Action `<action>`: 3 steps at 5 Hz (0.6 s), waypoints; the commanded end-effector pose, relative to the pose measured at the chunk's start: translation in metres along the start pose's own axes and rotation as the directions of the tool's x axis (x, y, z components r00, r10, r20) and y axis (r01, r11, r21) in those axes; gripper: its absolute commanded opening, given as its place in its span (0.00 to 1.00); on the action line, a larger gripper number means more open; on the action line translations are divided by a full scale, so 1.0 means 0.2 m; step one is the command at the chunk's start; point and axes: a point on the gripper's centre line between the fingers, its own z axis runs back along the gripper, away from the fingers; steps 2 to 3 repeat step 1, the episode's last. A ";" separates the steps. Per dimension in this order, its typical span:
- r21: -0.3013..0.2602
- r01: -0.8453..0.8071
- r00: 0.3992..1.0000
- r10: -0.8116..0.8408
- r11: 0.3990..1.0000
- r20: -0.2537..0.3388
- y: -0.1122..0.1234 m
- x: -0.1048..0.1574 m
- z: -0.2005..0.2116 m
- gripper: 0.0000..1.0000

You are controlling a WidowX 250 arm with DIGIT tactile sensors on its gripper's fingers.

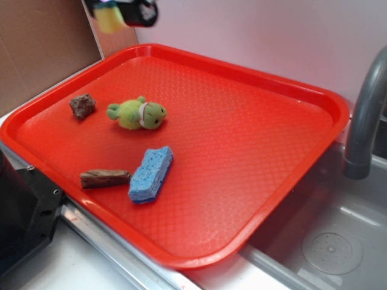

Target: Grab the green sponge.

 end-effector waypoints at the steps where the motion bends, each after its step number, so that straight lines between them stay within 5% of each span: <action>1: -0.017 -0.047 0.998 0.048 0.999 0.035 0.00 -0.11 0.08 0.00; 3: -0.017 -0.047 0.998 0.048 0.999 0.035 0.00 -0.11 0.08 0.00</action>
